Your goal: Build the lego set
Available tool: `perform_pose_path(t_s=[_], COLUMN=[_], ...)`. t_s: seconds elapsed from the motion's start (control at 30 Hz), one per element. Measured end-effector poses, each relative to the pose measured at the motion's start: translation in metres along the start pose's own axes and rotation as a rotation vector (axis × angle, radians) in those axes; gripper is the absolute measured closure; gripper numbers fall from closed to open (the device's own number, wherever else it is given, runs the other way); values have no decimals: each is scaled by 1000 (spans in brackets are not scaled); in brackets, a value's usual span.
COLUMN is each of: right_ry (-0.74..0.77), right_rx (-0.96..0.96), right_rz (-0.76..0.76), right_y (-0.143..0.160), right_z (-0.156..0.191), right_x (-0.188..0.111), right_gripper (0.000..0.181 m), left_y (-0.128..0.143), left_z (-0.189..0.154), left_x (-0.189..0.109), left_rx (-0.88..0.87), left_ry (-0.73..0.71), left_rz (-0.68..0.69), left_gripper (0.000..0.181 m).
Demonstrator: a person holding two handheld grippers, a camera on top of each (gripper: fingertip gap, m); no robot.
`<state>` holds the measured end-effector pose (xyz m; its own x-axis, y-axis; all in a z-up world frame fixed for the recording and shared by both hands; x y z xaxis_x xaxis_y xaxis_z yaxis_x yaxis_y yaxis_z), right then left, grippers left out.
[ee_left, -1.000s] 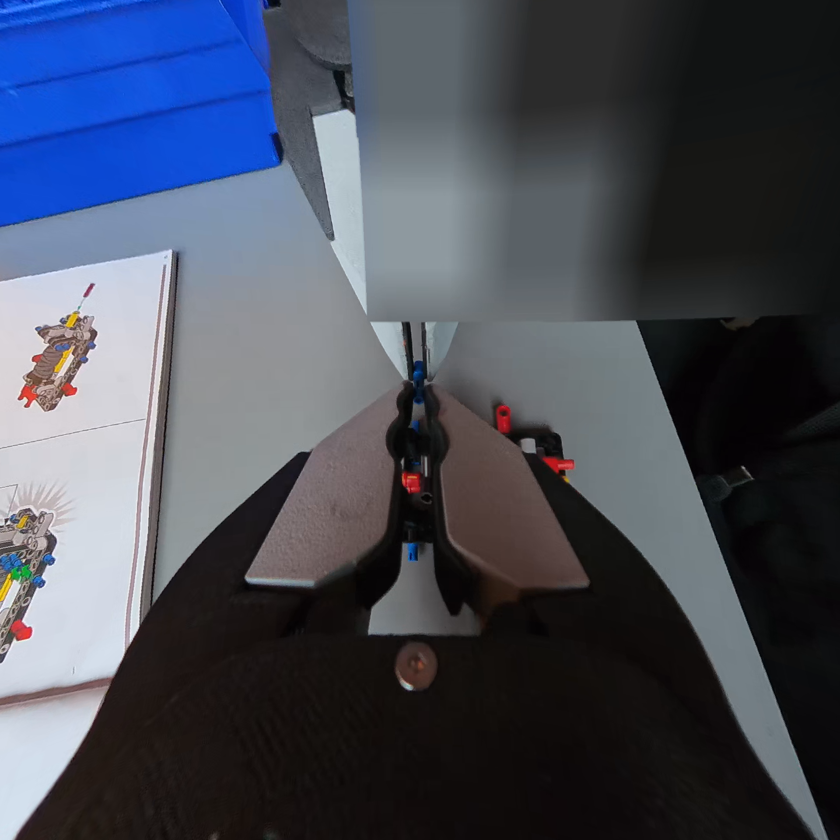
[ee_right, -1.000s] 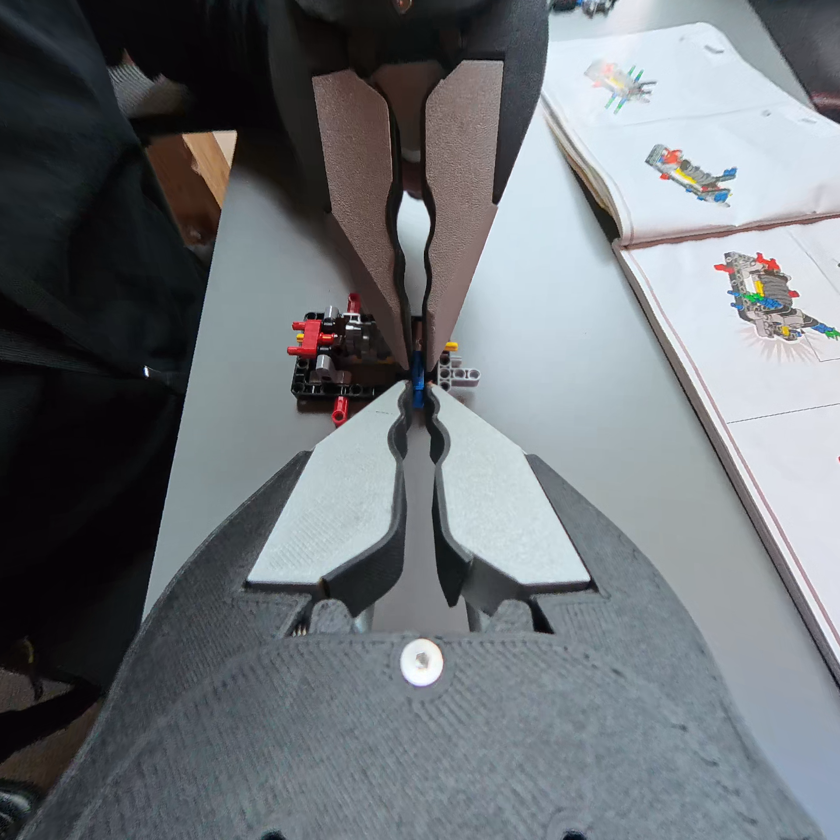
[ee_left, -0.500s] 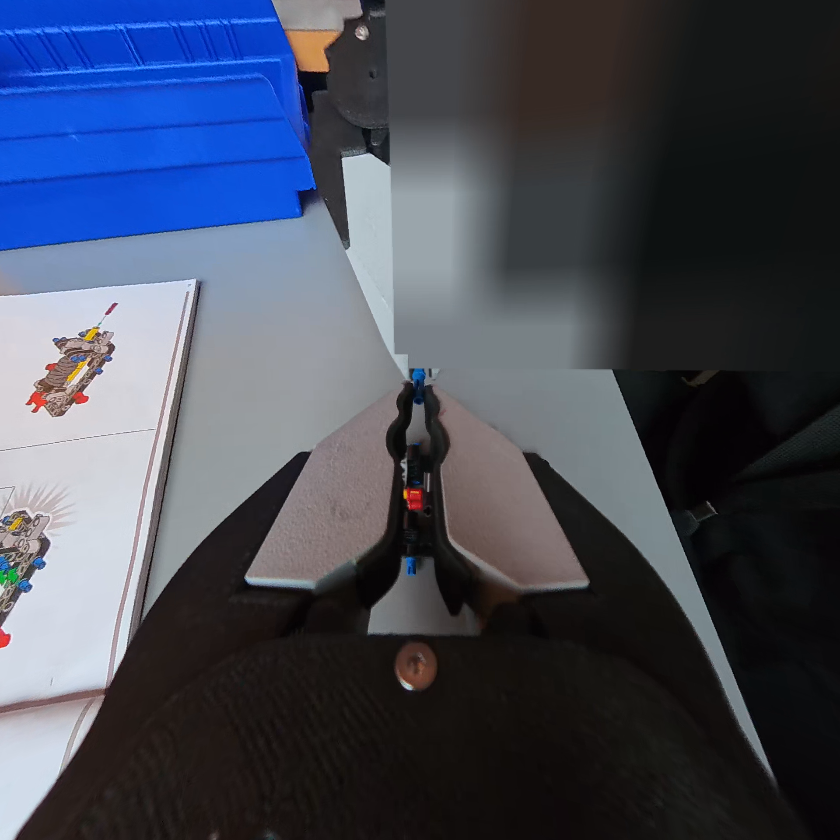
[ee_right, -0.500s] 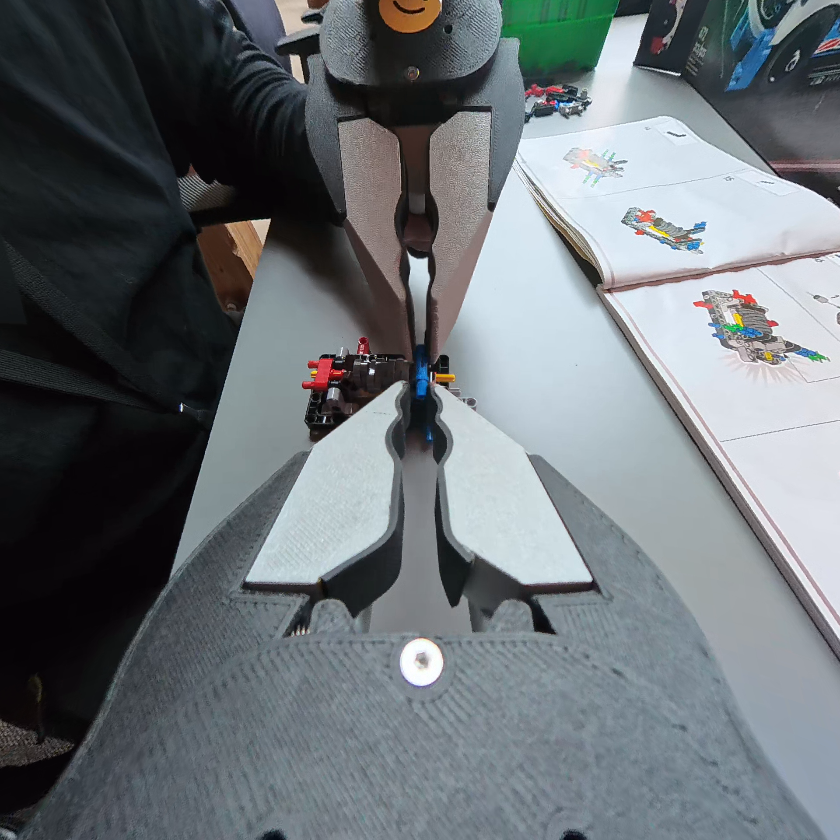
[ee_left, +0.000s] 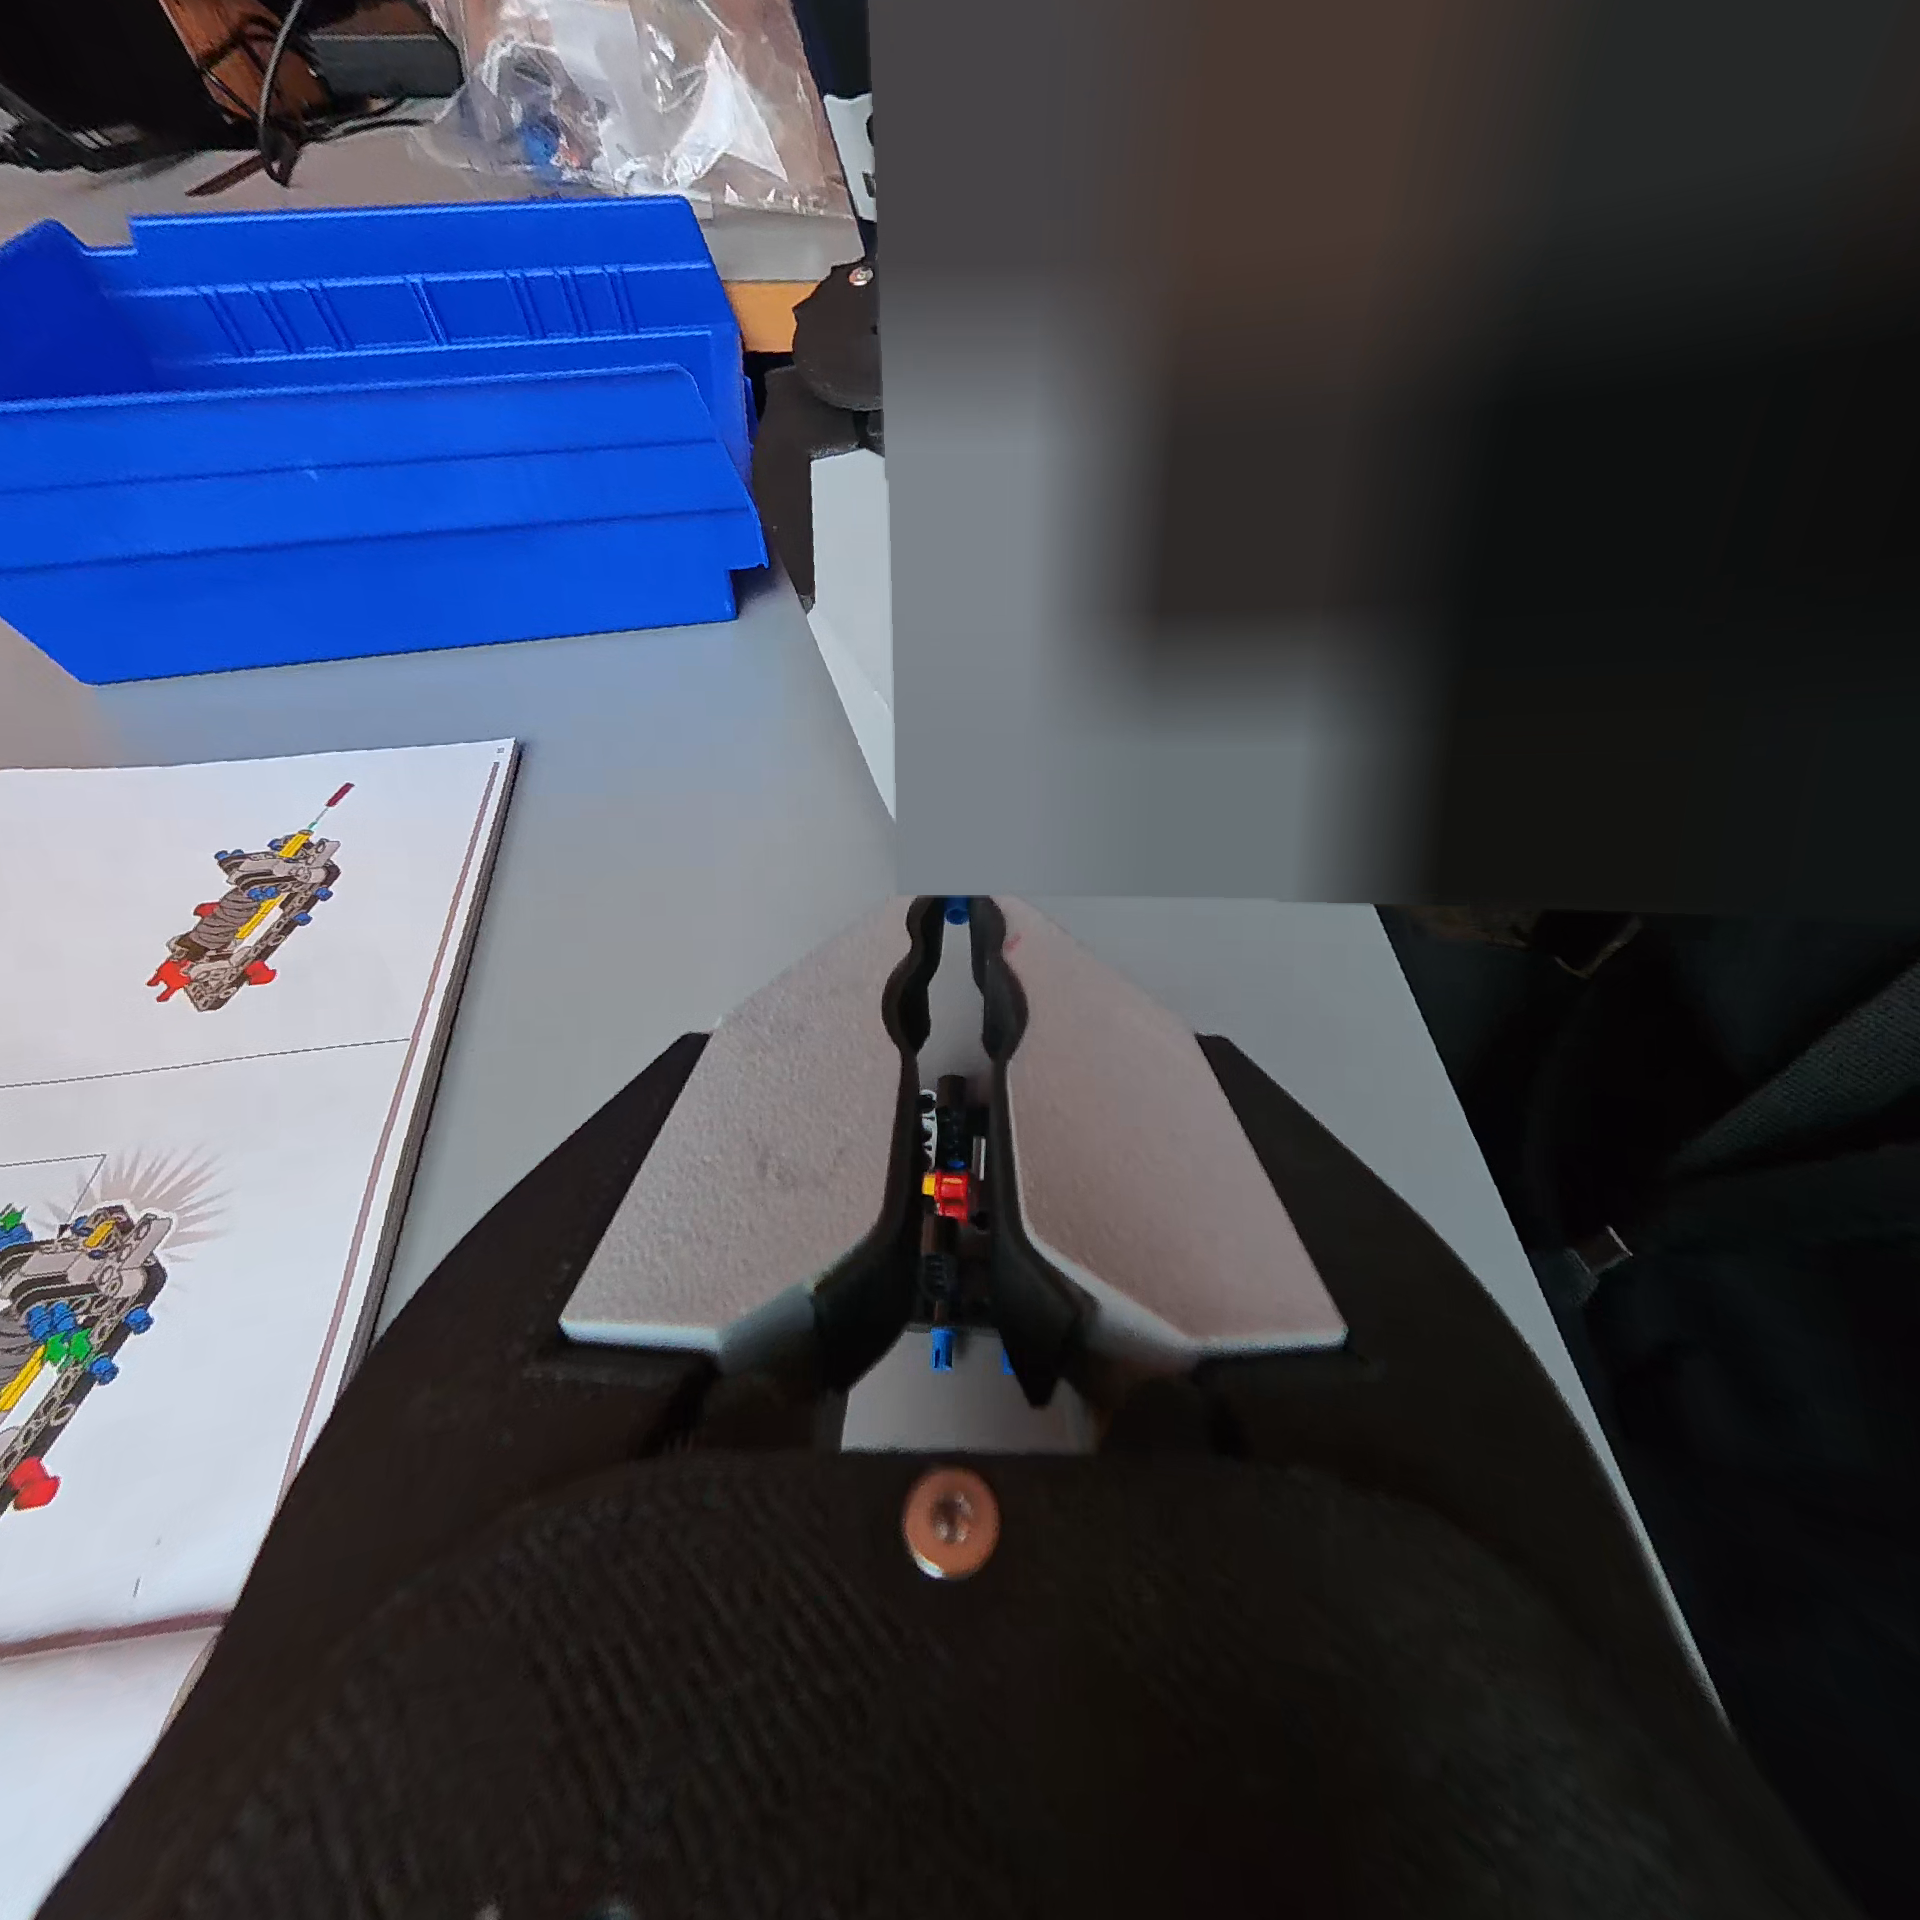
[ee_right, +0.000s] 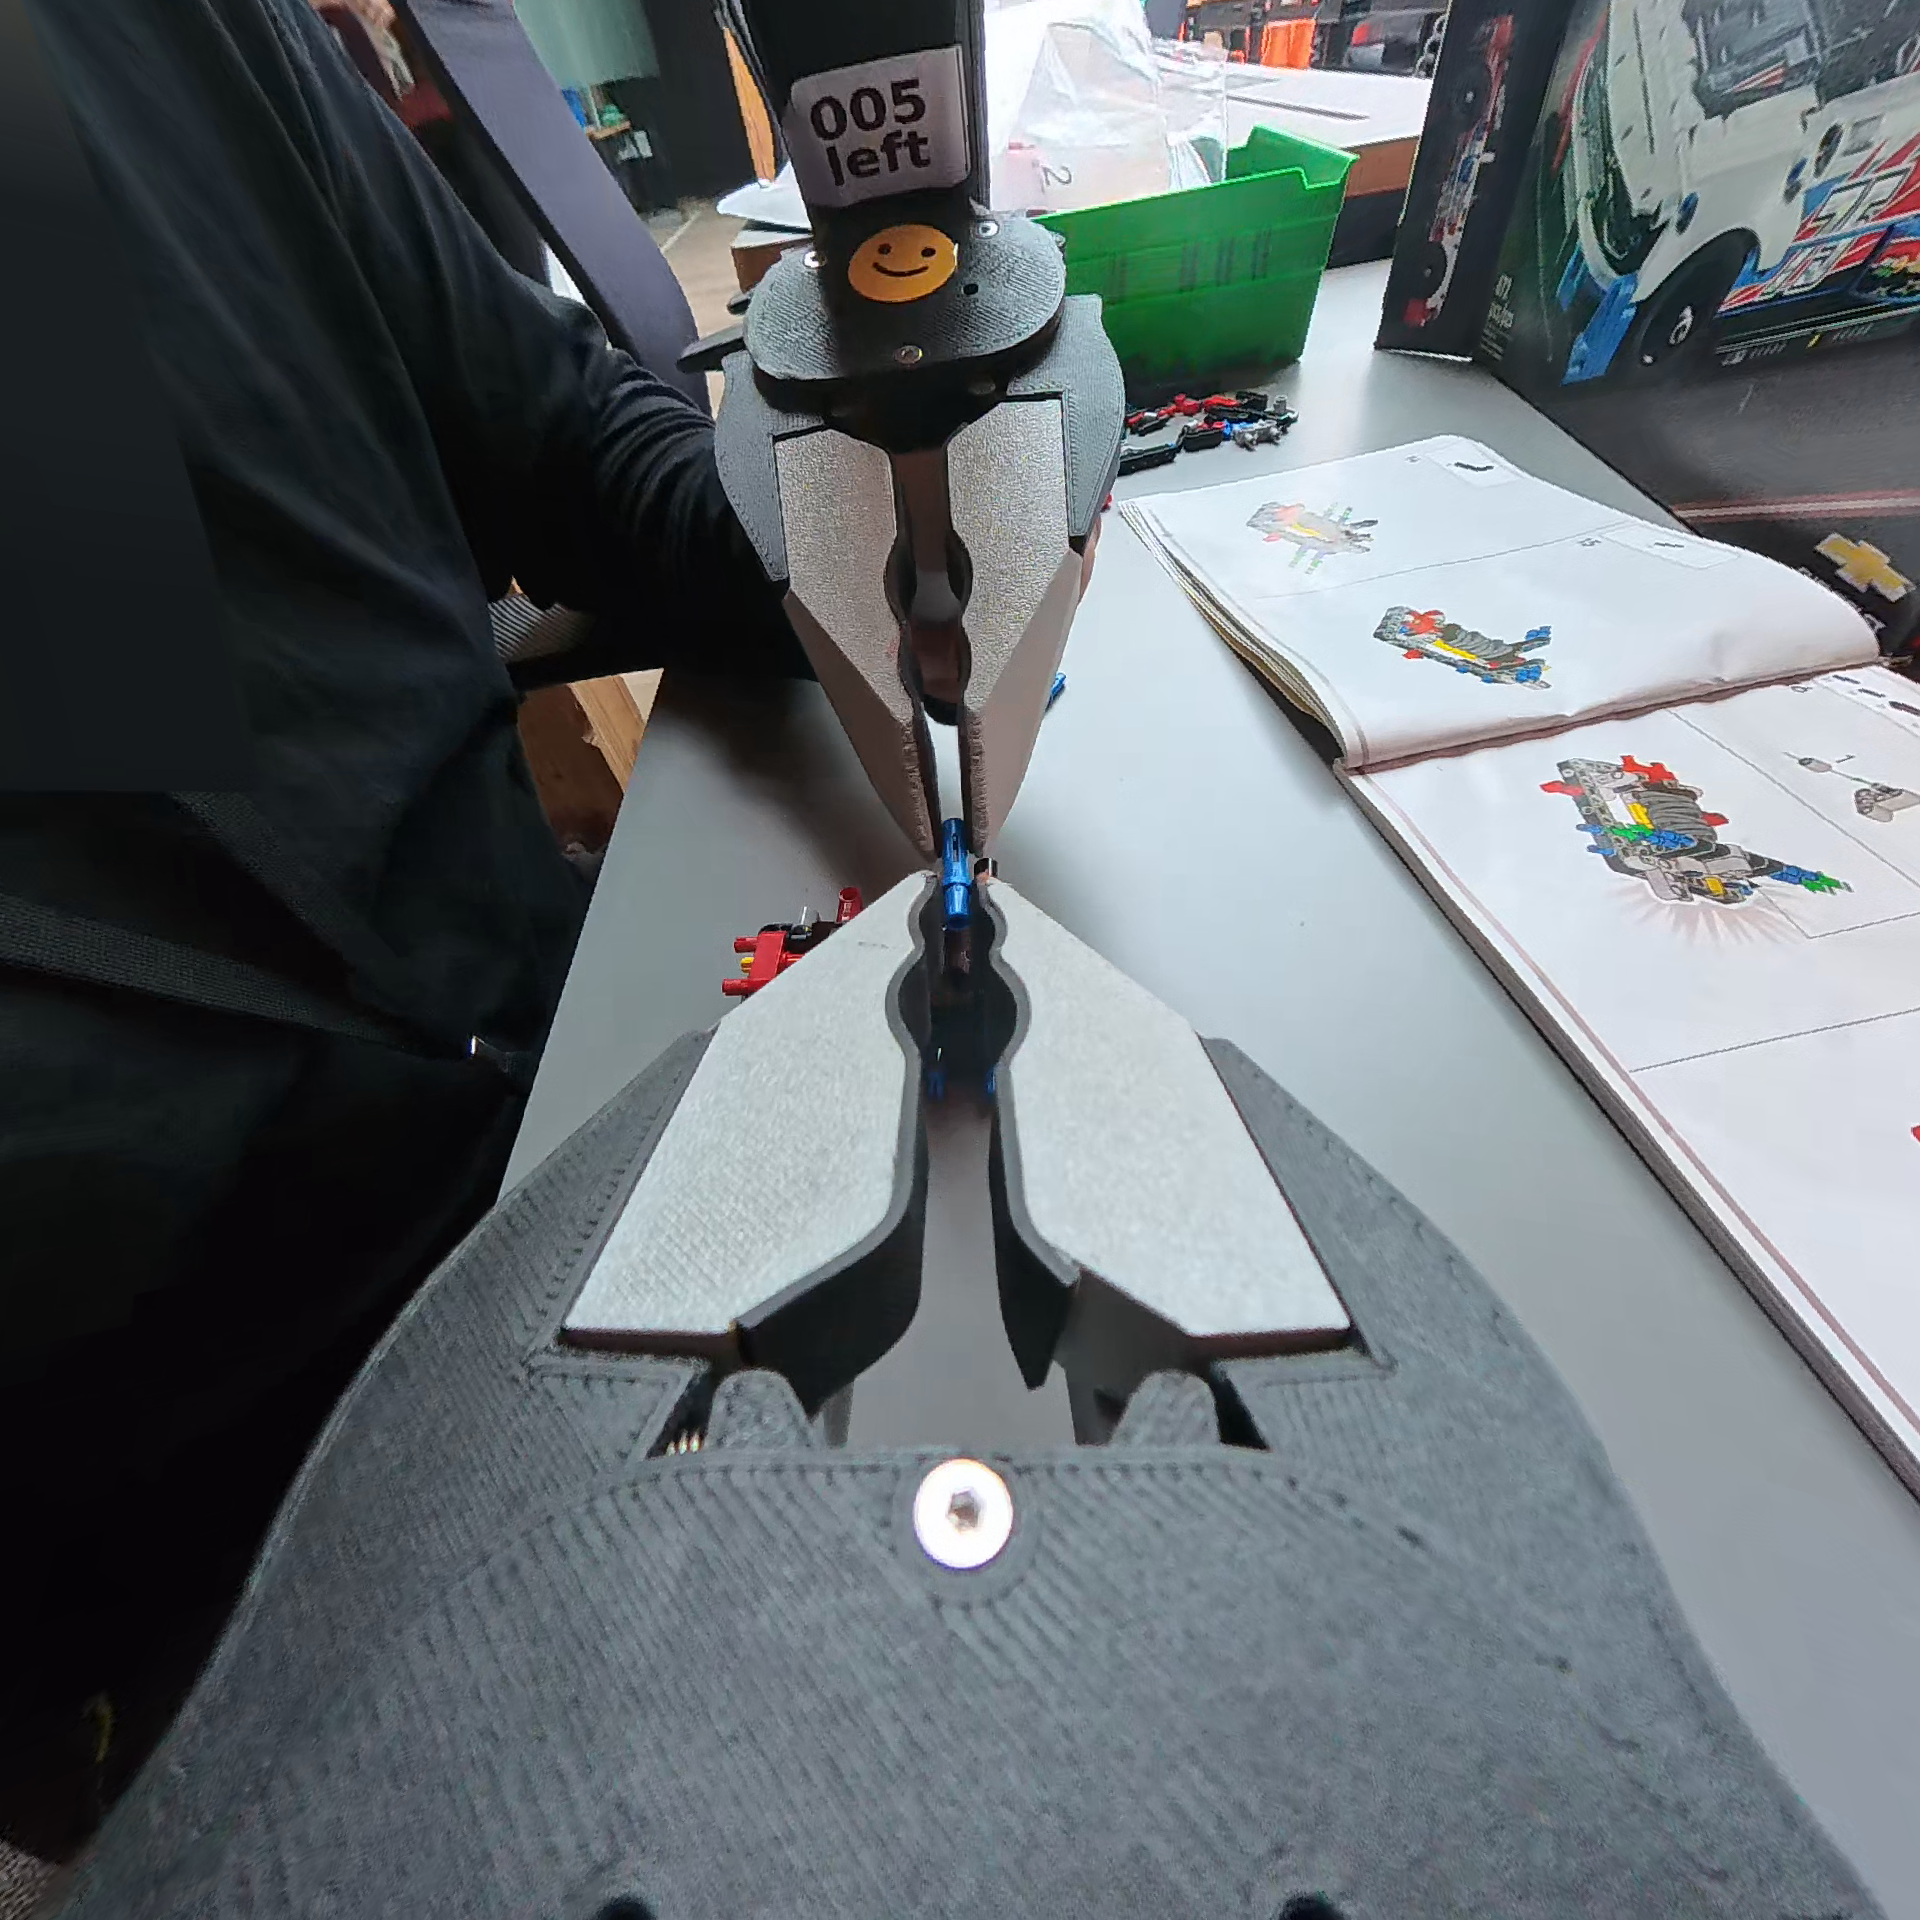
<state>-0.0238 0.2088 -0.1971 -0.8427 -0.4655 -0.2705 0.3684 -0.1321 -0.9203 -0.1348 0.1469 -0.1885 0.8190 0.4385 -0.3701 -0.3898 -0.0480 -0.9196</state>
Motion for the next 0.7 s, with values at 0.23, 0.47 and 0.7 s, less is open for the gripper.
perform_pose_path(t_s=[0.23,0.47,0.7], right_ry=[0,-13,-24], right_rx=[18,36,41], right_rz=[-36,-99,-105], right_y=[-3,-9,-9], right_z=[-1,0,0], right_x=[-2,-5,-5], right_gripper=[180,180,176], left_y=[-2,-7,-7], left_z=[1,0,-1], left_x=[-1,-4,-3], left_rx=[-13,-15,3], left_ry=[-28,-75,-84], left_rz=[-41,-103,-97], left_gripper=[179,179,179])
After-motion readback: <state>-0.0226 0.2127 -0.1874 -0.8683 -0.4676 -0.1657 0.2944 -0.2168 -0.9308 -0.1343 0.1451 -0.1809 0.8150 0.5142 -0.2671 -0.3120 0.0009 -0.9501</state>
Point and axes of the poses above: each gripper's, where its closed fingertips meet, x out along the fingers, y out of its underside, z = x × y across the jaws, the point moved 7 cm from there along -x, back along the fingers, and after that the axes turned 9 degrees about x, right-handed, at the moved point
